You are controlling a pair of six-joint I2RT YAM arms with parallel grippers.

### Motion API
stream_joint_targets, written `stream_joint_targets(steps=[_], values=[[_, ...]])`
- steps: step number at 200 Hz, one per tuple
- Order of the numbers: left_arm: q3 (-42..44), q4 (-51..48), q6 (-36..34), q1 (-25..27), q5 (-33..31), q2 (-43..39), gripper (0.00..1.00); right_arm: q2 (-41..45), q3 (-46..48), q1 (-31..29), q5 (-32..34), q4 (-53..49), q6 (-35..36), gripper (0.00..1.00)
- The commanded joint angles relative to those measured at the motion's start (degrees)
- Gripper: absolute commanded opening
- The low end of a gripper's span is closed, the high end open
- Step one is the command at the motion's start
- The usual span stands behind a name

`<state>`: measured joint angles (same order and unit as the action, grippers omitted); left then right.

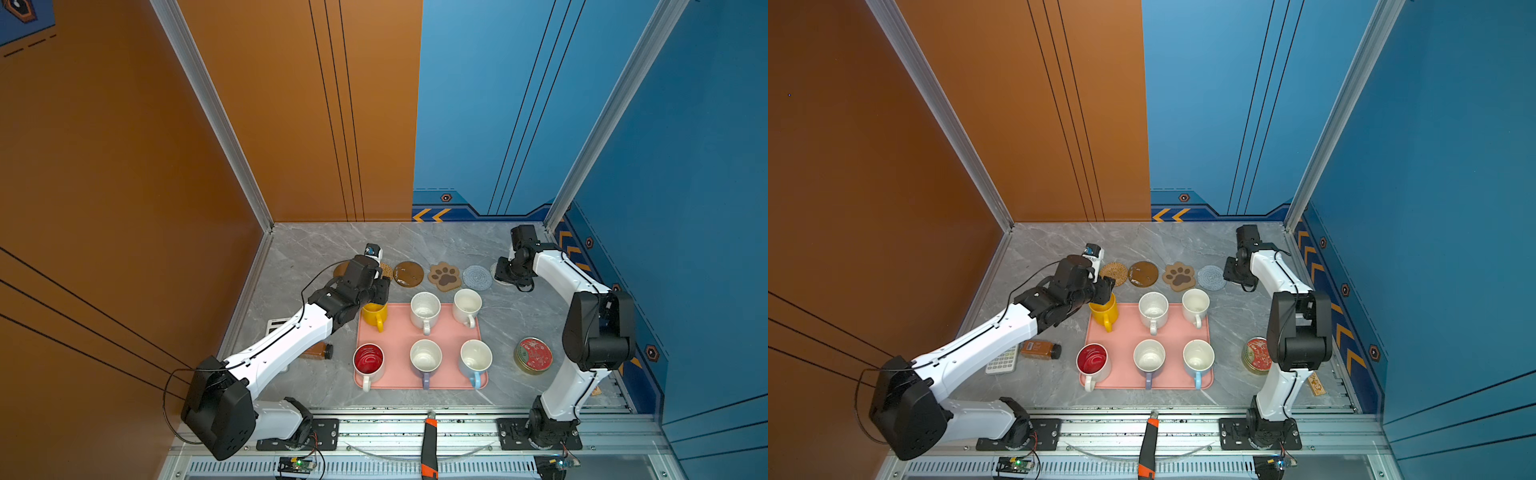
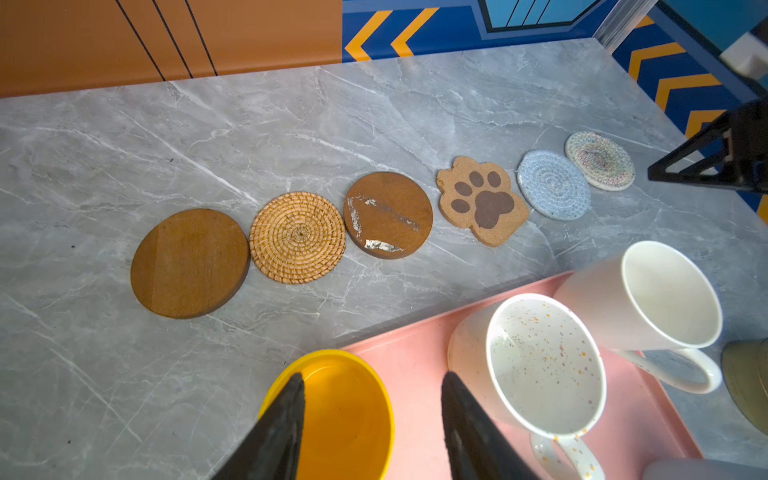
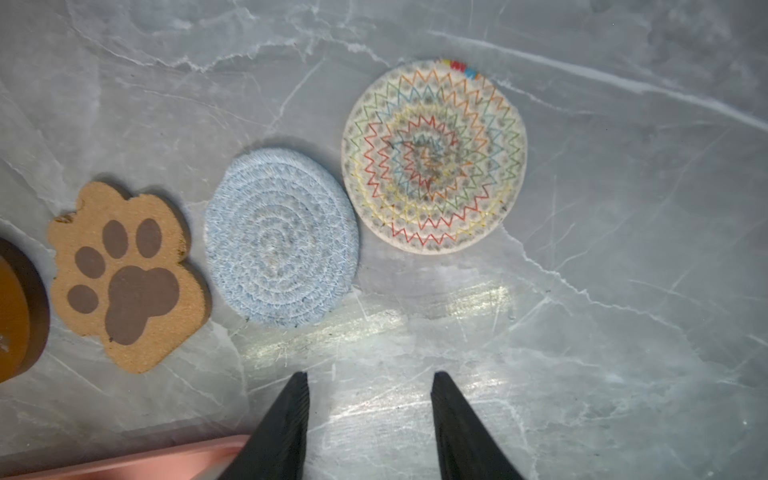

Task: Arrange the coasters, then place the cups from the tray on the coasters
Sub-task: 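Move right gripper past the light blue coaster to the multicolour woven coaster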

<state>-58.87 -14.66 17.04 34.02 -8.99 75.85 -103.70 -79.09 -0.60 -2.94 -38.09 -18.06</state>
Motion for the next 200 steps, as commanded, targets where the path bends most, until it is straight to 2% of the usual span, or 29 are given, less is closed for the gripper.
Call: stream_joint_targets(steps=[1, 40, 110, 200], values=[[-2.12, 0.5, 0.85, 0.04, -0.68, 0.38, 0.54, 0.95, 0.74, 1.73, -2.14, 3.4, -0.48, 0.47], [-2.07, 0.46, 1.24, 0.61, -1.43, 0.89, 0.53, -4.07, -3.47, 3.31, 0.53, 4.01, -0.12, 0.43], [-2.74, -0.92, 0.85, 1.2, -3.1, 0.09, 0.53, -16.64, -13.66, 4.66, 0.03, 3.98, -1.53, 0.4], [-2.67, -1.19, 0.8, 1.47, -3.68, 0.43, 0.53, -22.27, -16.04, 5.16, 3.1, 2.47, -1.64, 0.4]])
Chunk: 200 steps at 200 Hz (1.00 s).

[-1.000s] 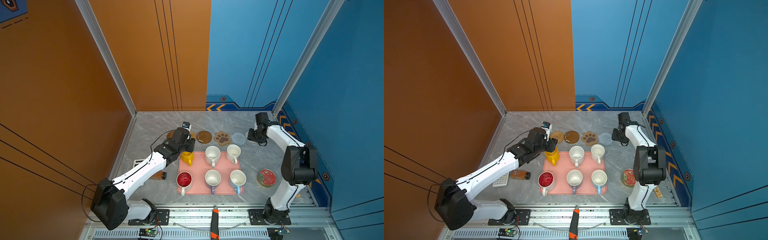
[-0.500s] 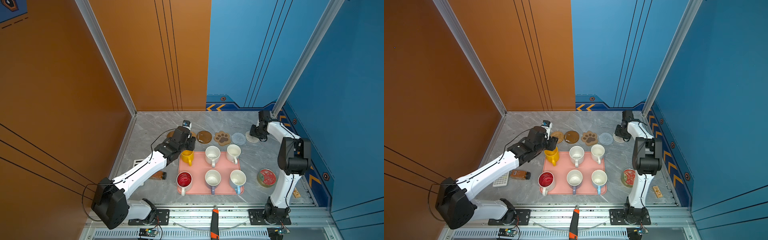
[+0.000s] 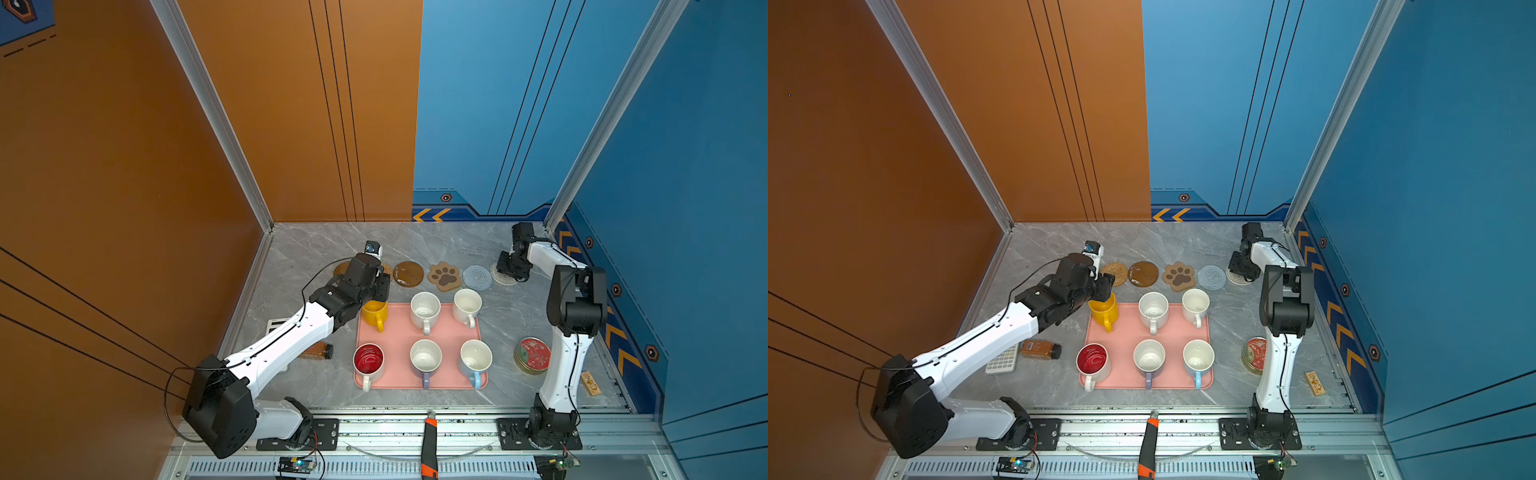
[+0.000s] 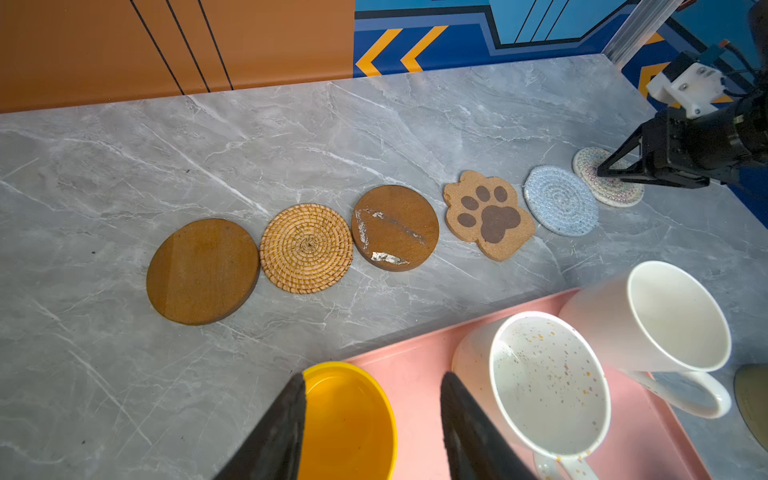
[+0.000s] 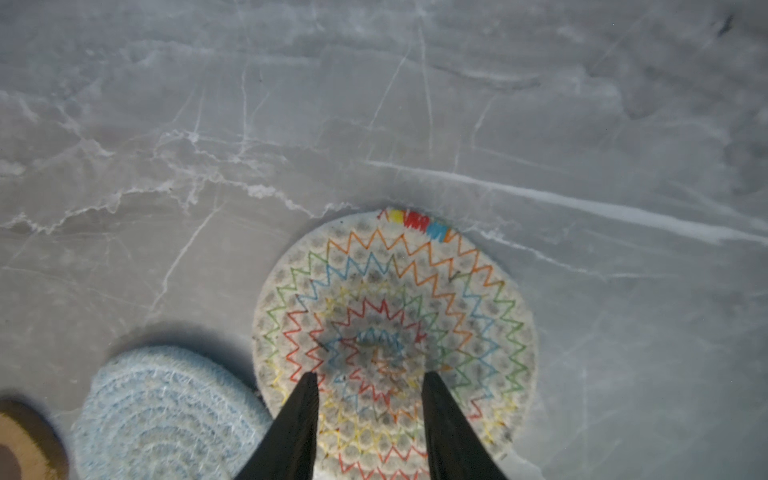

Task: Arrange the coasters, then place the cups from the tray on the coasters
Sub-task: 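Move right gripper past the light blue coaster to the multicolour woven coaster, then hover right gripper over the multicolour woven coaster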

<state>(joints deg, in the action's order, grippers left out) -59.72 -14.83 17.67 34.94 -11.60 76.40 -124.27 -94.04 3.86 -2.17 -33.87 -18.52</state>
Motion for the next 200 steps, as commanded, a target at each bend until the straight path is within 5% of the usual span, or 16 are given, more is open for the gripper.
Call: stream_joint_targets(steps=[1, 200], values=[[-1.85, -1.0, 0.17, 0.56, -1.11, -0.07, 0.53, -1.75, -1.07, 0.75, 2.41, -1.87, -1.17, 0.4], [-0.66, -1.24, -1.12, 0.51, -0.54, -0.07, 0.54, 4.56, 8.84, -0.16, 1.9, -3.31, -2.48, 0.4]])
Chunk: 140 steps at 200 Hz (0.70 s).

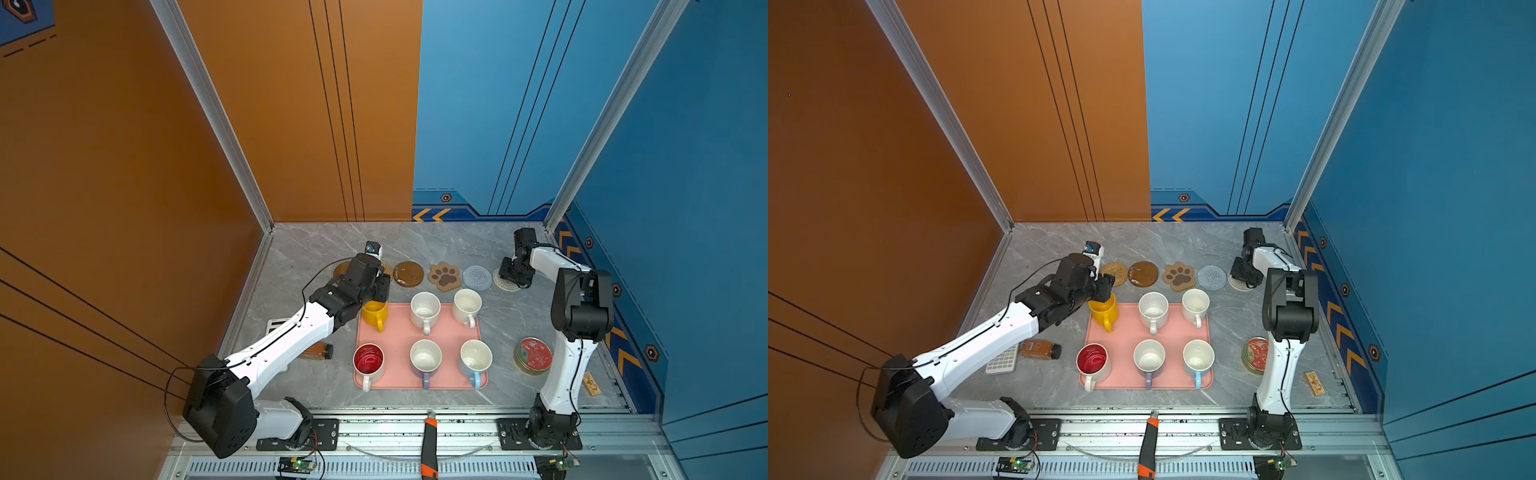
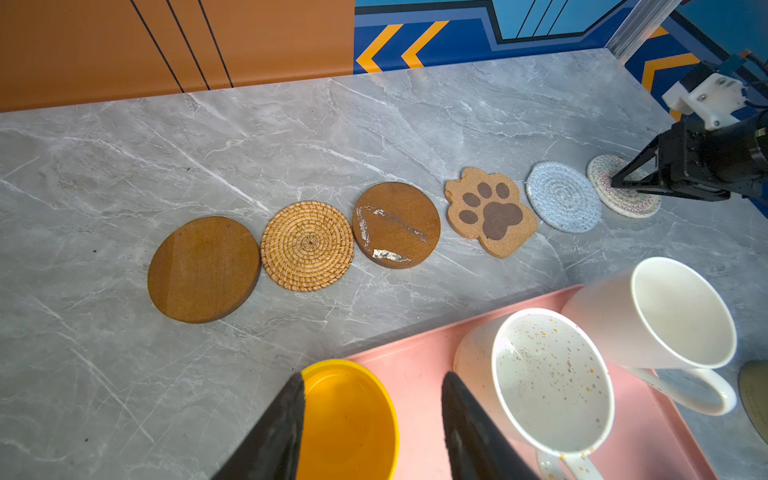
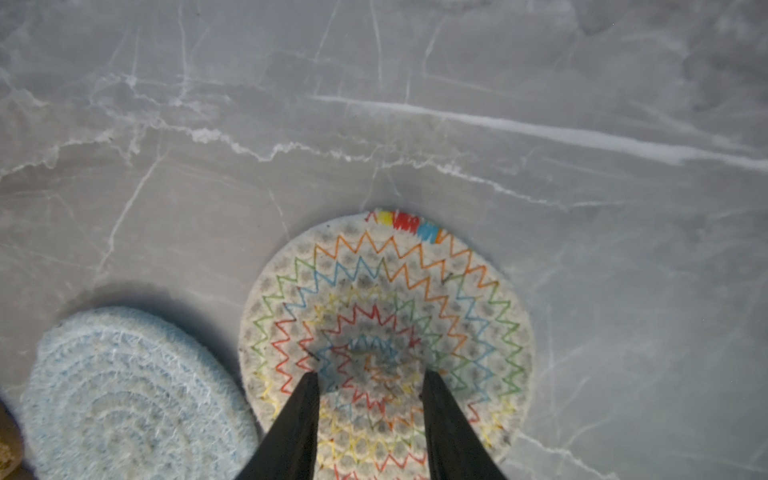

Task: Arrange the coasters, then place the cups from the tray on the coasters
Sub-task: 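Hover right gripper over the multicolour woven coaster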

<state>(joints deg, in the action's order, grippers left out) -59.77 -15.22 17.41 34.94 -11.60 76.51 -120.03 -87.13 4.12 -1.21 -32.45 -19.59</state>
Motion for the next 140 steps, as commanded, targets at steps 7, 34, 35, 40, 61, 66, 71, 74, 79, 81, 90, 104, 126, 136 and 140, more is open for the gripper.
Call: stream_joint_targets(steps=[7, 34, 35, 40, 61, 66, 71, 74, 79, 81, 90, 104, 126, 136, 140], values=[[-0.53, -0.81, -0.79, 0.51, -0.66, -0.27, 0.54, 0.29, 1.88, -0.56, 0.81, -4.73, -1.41, 0.4], [-0.26, -0.68, -0.8, 0.5, -0.85, -0.48, 0.54, -0.09, 1.57, -1.0, 0.42, -4.73, -1.49, 0.4], [-0.26, -0.68, -0.8, 0.49, -0.87, -0.48, 0.54, -0.09, 1.57, -1.0, 0.42, -4.73, -1.49, 0.4], [-0.22, -0.64, -0.75, 0.55, -0.88, -0.52, 0.54, -0.12, 1.53, -1.2, 0.34, -4.71, -1.5, 0.4], [-0.17, -0.58, -0.8, 0.54, -0.87, -0.6, 0.54, -0.37, 1.23, -1.82, 0.06, -4.73, -1.58, 0.4], [-0.17, -0.51, -0.8, 0.51, -0.88, -0.57, 0.54, -0.42, 1.13, -1.91, -0.02, -4.73, -1.59, 0.4], [-0.17, -0.53, -0.8, 0.53, -0.87, -0.59, 0.54, -0.46, 1.14, -1.99, -0.06, -4.69, -1.67, 0.4], [-0.17, -0.51, -0.8, 0.56, -0.84, -0.59, 0.54, -0.42, 1.16, -2.01, -0.02, -4.73, -1.67, 0.4], [-0.17, -0.53, -0.8, 0.57, -0.86, -0.66, 0.54, -0.45, 1.18, -2.09, -0.02, -4.73, -1.76, 0.4], [-0.17, -0.51, -0.8, 0.52, -0.88, -0.7, 0.54, -0.42, 1.18, -2.1, -0.02, -4.71, -1.76, 0.4], [-0.04, -0.54, -0.79, 0.54, -0.86, -0.68, 0.54, -0.39, 1.22, -2.27, -0.15, -4.72, -1.85, 0.4], [0.26, -0.23, -0.84, 0.56, -1.1, -0.84, 0.54, -0.38, 1.25, -2.45, 0.19, -4.84, -1.85, 0.4], [0.35, 0.02, -0.91, 0.39, -1.03, -0.97, 0.54, -0.1, 1.18, -2.46, 1.08, -5.21, -1.85, 0.4], [0.35, 0.02, -0.97, 0.39, -1.04, -1.09, 0.54, 0.22, 1.19, -2.41, 1.33, -5.41, -1.85, 0.39], [0.35, 0.02, -0.97, 0.38, -0.98, -1.07, 0.54, 0.35, 1.17, -2.41, 1.39, -5.35, -1.86, 0.4]])
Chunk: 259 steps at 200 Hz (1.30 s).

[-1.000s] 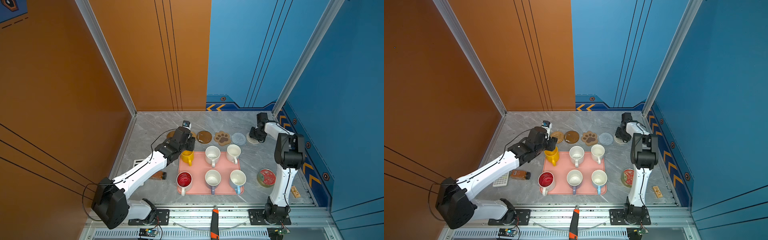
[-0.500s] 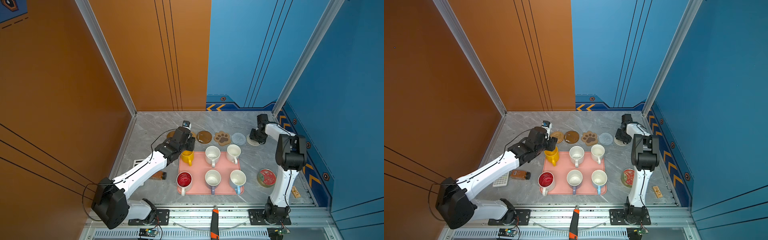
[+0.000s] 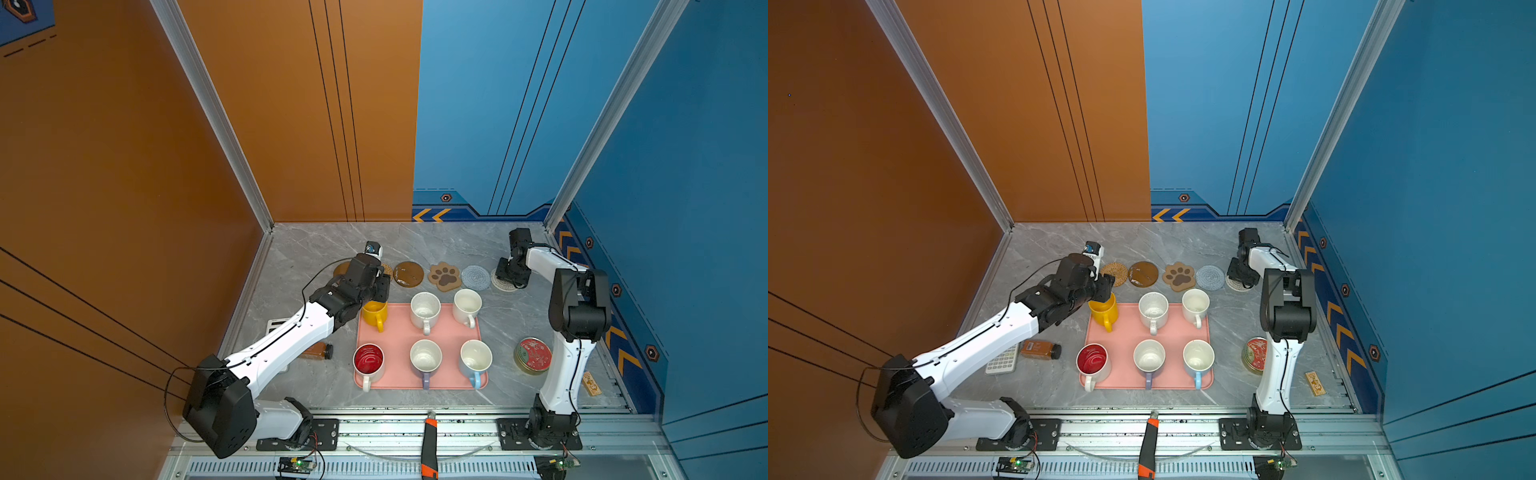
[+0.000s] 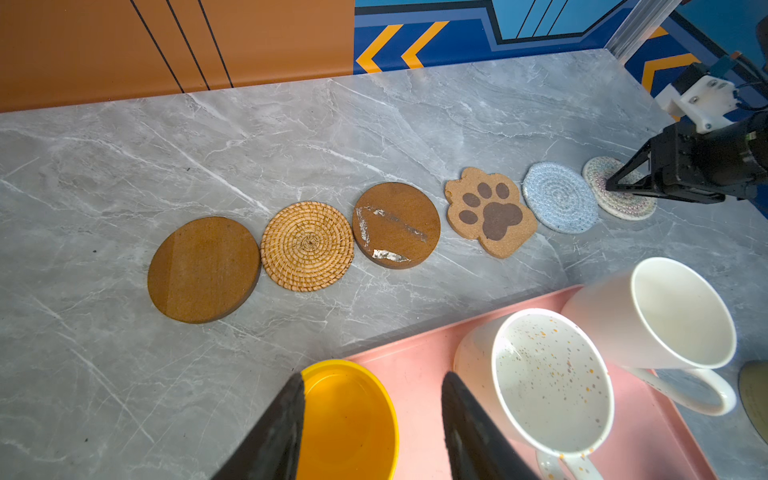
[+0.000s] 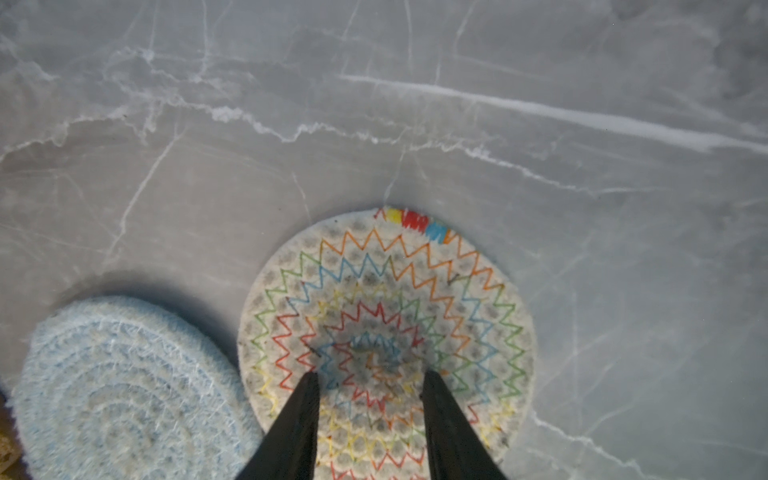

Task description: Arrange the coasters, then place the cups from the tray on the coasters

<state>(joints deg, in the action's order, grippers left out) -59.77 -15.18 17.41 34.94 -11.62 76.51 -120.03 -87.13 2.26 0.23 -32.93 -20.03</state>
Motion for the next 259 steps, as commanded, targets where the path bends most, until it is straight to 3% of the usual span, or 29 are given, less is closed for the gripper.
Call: stream_joint_targets(steps=[1, 145, 216, 259], values=[[0.35, -0.03, -0.97, 0.39, -1.0, -1.04, 0.54, 0.38, 1.17, -0.53, -0.06, -4.87, -1.42, 0.4], [2.02, 1.4, -0.97, 0.26, -1.2, -3.21, 0.54, 7.89, -4.32, -0.15, -3.6, -5.06, -0.8, 0.45], [-4.19, 7.17, -1.42, 0.3, 2.52, -3.37, 0.55, 23.54, -1.64, -3.85, -2.69, -5.03, -0.97, 0.44], [-6.12, 11.17, 1.71, 0.47, -0.48, -2.01, 0.56, 35.51, 2.53, -10.66, 1.98, -3.56, -0.06, 0.47]])
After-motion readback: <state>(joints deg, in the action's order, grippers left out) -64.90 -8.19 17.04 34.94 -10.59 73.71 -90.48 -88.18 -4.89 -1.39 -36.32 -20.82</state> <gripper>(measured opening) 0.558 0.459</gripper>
